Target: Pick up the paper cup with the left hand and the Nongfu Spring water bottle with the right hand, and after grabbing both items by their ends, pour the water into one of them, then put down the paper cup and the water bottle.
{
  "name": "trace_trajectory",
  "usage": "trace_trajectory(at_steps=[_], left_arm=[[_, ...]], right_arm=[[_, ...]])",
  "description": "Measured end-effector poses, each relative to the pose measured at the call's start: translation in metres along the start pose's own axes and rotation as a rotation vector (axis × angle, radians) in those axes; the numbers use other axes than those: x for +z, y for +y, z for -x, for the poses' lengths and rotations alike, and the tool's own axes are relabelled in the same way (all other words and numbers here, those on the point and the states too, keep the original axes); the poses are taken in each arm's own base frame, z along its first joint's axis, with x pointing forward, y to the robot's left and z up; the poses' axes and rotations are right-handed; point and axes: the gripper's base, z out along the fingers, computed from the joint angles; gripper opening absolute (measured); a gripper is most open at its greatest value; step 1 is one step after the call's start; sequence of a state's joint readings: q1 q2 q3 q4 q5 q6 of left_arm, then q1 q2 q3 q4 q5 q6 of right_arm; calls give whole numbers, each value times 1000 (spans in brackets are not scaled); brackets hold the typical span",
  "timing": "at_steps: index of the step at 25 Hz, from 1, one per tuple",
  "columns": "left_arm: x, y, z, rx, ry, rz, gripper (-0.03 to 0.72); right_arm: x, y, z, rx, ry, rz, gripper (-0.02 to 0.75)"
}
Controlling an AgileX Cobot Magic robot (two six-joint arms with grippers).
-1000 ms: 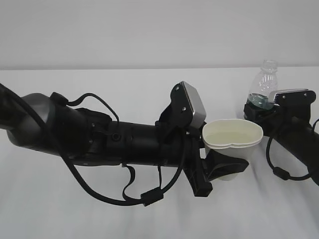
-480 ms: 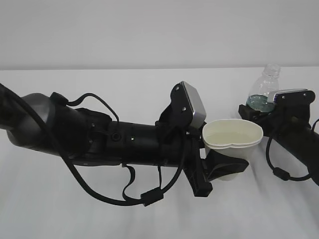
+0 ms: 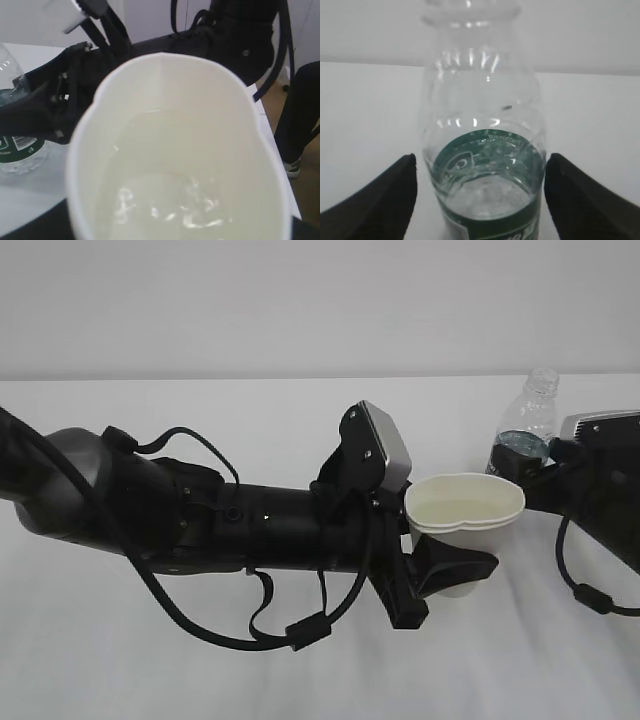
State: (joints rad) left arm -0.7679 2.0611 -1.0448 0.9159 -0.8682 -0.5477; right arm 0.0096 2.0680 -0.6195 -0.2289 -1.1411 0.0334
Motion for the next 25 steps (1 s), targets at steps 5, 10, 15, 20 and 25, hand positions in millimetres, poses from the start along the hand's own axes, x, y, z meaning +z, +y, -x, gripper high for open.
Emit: trace_trajectory(at_steps=[5,10,15,20,25], left_arm=[[0,2,2,-15,-19,17,382],[0,3,3,0,-28,32,382],[-3,9,3,2,-37,62,382],[-17,32,2,-37,-58,152,382],[-37,60,-2,-63,-67,242,382]], right_arm=[[-27,4,10,5,2,-10,596],[-61,10,17,10,9,-17,596],[-95,17,26,7,-12,-20,596],[-119,21,40,-6,-74,-24,596],[-130,23,47,-14,-111,-24,596]])
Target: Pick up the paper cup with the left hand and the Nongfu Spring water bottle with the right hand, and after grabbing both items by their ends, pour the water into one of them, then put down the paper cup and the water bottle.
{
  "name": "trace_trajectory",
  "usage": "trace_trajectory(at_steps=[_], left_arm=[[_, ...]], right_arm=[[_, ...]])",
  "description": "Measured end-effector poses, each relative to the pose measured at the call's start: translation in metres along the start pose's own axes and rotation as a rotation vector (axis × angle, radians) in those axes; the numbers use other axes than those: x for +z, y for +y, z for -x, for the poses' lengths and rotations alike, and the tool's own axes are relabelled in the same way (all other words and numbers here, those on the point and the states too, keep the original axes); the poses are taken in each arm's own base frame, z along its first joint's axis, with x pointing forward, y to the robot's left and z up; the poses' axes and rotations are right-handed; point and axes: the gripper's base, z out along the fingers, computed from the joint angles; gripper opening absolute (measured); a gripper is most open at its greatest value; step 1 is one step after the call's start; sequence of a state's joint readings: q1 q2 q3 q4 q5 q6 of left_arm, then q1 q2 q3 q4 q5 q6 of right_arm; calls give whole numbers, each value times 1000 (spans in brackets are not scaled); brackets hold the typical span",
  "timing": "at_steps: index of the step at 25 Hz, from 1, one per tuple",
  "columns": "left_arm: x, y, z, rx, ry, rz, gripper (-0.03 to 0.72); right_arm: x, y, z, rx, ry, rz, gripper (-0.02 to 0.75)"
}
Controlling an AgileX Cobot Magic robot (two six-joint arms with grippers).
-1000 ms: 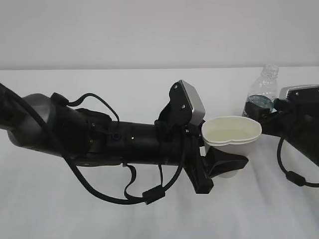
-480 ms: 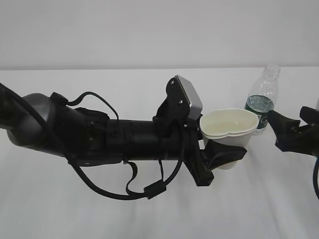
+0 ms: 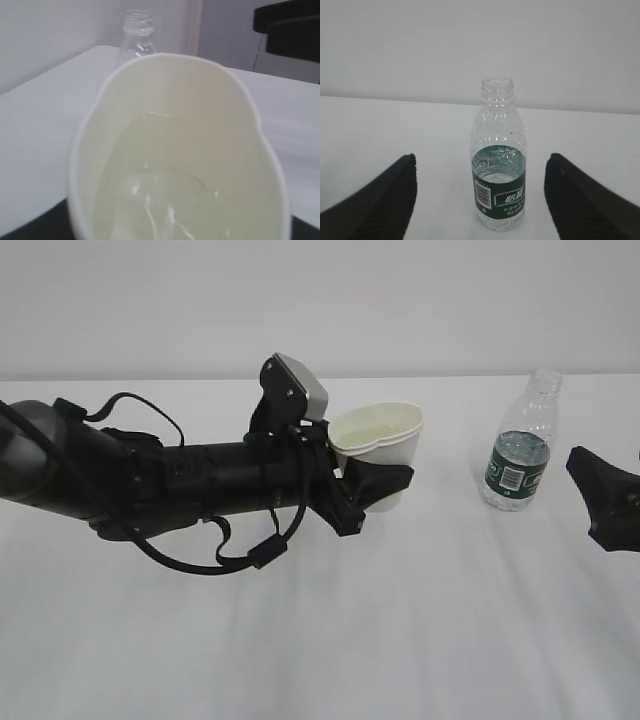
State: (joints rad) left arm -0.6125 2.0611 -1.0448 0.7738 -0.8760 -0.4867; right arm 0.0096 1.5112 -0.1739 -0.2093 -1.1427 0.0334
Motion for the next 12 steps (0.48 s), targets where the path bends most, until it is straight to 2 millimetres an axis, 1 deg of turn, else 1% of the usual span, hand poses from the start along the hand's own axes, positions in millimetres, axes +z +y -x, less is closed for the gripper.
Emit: trace_trajectory(at_steps=[4,7,12], left_arm=[[-10,18,-2,-10,-1,49,382],[-19,27,-9,-32,14,91,382],[-39,40,-20,-72,-26,186,382]], right_arm=[[-1,2,1,-11,-6,22,595],[-1,3,1,-16,-5,31,596],[-1,4,1,-16,-5,38,596]])
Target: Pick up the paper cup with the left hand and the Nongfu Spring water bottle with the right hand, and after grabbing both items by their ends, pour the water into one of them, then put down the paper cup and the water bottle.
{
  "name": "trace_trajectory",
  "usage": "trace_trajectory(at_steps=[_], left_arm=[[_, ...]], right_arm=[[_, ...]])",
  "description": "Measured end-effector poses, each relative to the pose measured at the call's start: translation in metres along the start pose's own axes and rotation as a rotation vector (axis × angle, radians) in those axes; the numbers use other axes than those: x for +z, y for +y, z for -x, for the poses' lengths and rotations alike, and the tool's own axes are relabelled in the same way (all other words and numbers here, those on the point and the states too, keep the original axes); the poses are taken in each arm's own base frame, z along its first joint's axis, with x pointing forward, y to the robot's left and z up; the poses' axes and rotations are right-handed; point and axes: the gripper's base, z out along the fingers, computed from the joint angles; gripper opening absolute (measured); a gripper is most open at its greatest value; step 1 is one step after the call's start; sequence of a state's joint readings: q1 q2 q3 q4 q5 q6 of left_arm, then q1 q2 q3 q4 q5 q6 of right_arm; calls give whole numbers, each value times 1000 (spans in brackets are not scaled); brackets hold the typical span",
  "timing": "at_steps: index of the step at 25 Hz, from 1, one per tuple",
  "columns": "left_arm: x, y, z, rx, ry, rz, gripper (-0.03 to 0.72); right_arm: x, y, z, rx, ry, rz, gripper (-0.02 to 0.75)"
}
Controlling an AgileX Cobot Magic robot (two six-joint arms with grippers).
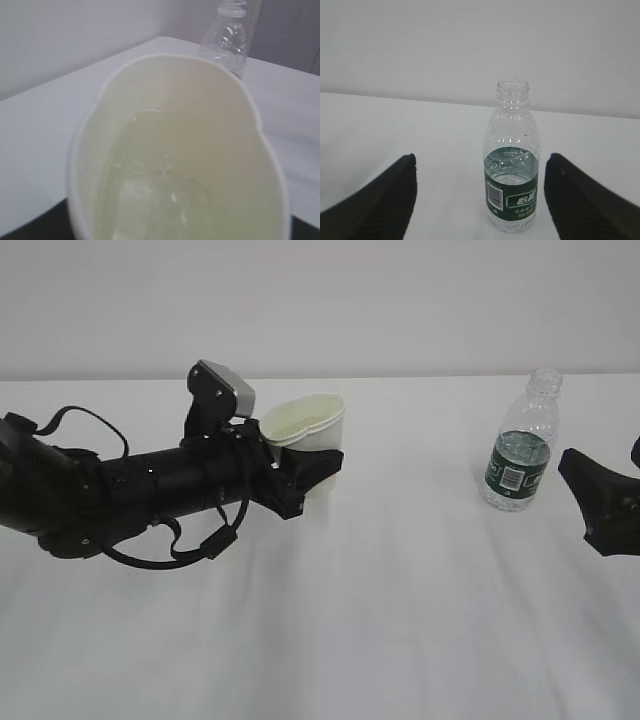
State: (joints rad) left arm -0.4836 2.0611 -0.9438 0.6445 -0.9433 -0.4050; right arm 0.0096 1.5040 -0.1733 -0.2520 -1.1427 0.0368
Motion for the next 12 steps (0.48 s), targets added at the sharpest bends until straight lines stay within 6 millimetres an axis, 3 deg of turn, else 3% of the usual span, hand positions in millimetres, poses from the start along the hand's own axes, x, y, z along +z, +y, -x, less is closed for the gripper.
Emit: trace_trajectory(at_steps=[12], left_arm=[[-41,28,-22,-34,-63,247,382]], right_arm=[[0,1,0,31,1,8,595]])
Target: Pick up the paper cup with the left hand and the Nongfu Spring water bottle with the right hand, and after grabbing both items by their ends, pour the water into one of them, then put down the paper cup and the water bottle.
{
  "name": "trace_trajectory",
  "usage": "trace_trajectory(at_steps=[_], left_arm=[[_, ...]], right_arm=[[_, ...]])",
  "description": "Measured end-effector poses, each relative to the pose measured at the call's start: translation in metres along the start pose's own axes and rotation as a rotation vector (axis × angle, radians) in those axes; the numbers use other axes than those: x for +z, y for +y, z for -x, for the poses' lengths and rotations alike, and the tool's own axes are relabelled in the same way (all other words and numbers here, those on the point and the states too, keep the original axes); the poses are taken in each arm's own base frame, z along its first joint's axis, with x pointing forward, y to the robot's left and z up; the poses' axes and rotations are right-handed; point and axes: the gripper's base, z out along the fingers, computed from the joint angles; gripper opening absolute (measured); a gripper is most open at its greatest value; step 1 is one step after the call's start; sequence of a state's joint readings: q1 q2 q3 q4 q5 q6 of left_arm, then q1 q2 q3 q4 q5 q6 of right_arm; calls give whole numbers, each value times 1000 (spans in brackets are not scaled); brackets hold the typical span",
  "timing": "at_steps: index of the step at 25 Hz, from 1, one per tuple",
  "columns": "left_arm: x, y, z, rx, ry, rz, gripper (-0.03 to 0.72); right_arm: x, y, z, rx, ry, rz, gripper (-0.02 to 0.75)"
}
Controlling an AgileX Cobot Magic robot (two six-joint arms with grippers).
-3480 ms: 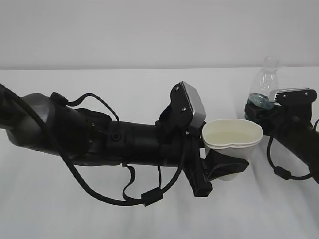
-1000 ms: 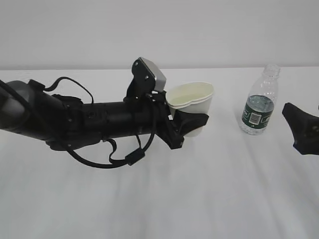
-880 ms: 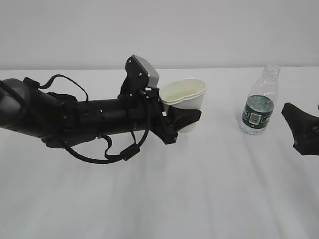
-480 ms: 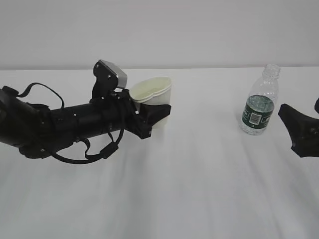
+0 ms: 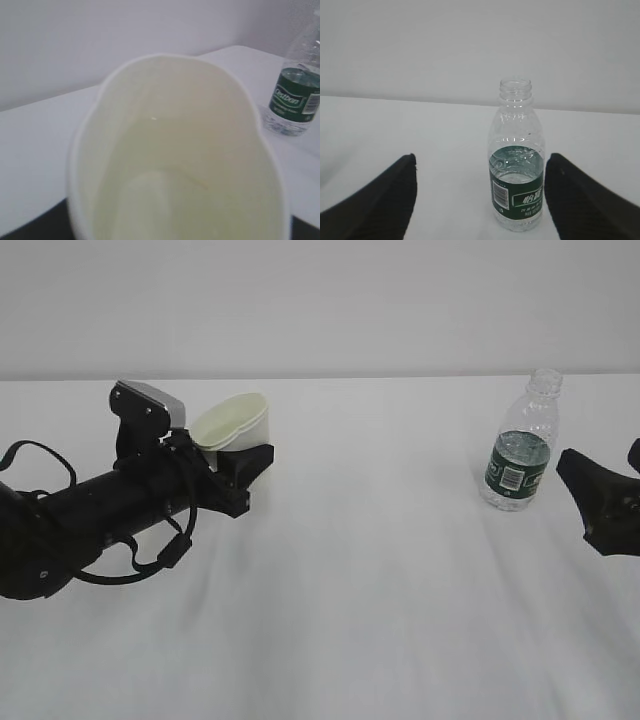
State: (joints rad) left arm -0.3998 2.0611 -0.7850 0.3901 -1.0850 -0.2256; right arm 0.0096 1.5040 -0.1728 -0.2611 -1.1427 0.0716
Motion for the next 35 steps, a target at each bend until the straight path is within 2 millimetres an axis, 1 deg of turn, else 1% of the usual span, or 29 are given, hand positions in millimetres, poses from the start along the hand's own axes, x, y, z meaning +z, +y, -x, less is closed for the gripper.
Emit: trace_trajectory(at_steps=[4,8,14,20,31,35], left_arm=[[-6,9,-3,-5,-1,68,382],[-11,15,-5,2,-6,139,382],[-22,21,-13,2,18,246,382],[-34,30,-21,15,52,378,382],[-36,34,-21,9,53,434,382],[-36,35,-31,10,76,434,382]], right_arm=[[-1,2,-1,3,7,17,595],[-7,4,-7,6,32,26,595],[-14,6,-14,16,64,28,594],[-16,7,-15,18,71,32,594],[-16,7,-15,17,73,35,594],[-16,7,-15,17,73,35,594]])
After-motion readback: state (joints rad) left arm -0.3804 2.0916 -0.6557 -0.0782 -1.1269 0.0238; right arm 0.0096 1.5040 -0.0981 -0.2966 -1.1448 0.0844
